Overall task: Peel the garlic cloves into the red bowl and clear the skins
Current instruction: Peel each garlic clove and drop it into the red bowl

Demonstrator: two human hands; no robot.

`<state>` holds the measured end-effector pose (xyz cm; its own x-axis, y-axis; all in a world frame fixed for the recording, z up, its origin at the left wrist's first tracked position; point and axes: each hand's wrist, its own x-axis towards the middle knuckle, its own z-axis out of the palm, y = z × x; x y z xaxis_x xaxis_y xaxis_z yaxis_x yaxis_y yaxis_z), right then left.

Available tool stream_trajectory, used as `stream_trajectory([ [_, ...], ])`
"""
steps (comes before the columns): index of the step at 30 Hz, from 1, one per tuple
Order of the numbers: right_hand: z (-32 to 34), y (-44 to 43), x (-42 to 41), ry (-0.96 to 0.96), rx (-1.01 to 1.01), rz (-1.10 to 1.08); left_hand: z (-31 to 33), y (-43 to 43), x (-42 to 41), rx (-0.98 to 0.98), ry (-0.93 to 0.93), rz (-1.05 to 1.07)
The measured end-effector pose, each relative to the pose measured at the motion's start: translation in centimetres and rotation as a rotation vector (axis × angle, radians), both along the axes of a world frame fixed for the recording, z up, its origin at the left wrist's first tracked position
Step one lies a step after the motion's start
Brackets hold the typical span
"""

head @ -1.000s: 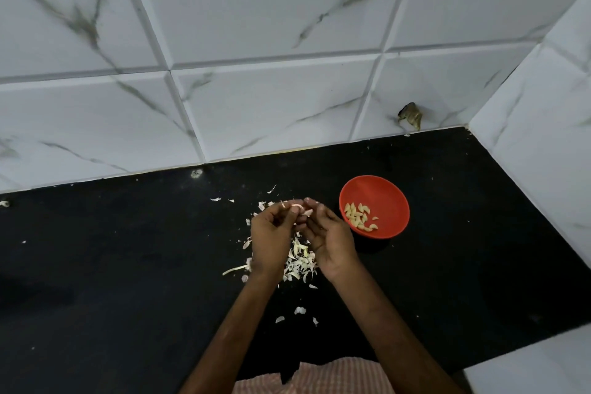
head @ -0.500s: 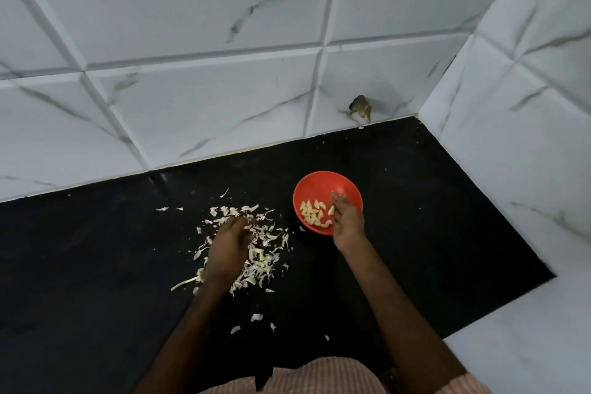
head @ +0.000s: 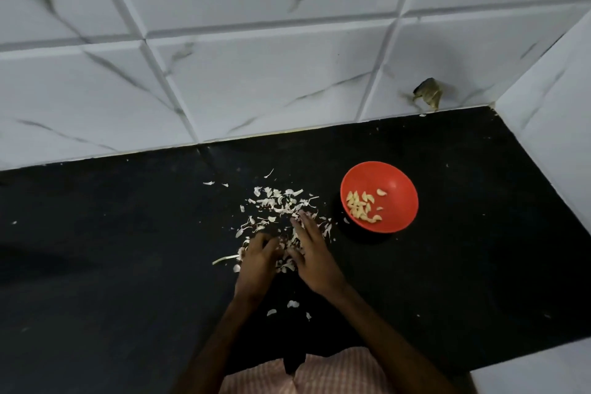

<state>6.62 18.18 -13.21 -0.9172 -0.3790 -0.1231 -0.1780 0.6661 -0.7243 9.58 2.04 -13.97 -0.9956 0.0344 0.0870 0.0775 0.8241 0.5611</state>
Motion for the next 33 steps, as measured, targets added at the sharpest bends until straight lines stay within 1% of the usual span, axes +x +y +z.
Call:
stream_trajectory([
  [2, -0.8, -0.8, 0.1, 0.002, 0.080, 0.089, 0.0, -0.3, 0.0, 0.106, -0.007, 0.044],
  [4, -1.4, -1.2, 0.6, 0.061, 0.143, 0.162, 0.2, -0.7, 0.1, 0.248, -0.045, 0.157],
  [7, -2.2, -1.8, 1.9, 0.107, 0.162, 0.220, 0.4, -1.6, -0.1, 0.426, -0.094, 0.230],
  [10, -2.5, -2.5, 3.0, 0.108, 0.103, 0.180, 1.4, -2.1, -0.4, 0.598, -0.095, 0.263],
  [13, -2.2, -2.9, 3.0, 0.052, -0.026, 0.051, 1.8, -2.9, -0.7, 0.641, -0.098, 0.262],
  [15, -2.0, -3.3, 2.8, 0.093, -0.037, 0.047, 2.1, -3.5, -0.7, 0.676, -0.099, 0.300],
  [17, -1.9, -4.0, 2.6, 0.158, 0.044, 0.118, 2.6, -4.3, -0.8, 0.755, -0.082, 0.381],
  [20, -2.1, -5.0, 2.5, 0.207, 0.247, 0.252, 3.2, -5.6, -1.3, 0.899, -0.045, 0.487],
  [22, -2.3, -5.4, 2.4, 0.241, 0.283, 0.286, 3.4, -6.5, -1.5, 1.007, -0.042, 0.553],
  [25, -2.5, -5.2, 2.0, 0.284, 0.171, 0.173, 3.3, -7.8, -1.7, 1.107, -0.067, 0.619],
  [28, -2.5, -4.4, 1.3, 0.282, 0.051, 0.037, 3.2, -8.7, -1.4, 1.187, -0.152, 0.618],
  [31, -2.0, -3.7, 0.5, 0.264, -0.058, 0.019, 3.0, -8.9, -1.3, 1.266, -0.183, 0.619],
  [33, -1.3, -3.8, -0.7, 0.309, -0.084, 0.053, 3.0, -8.9, -1.3, 1.280, -0.182, 0.640],
])
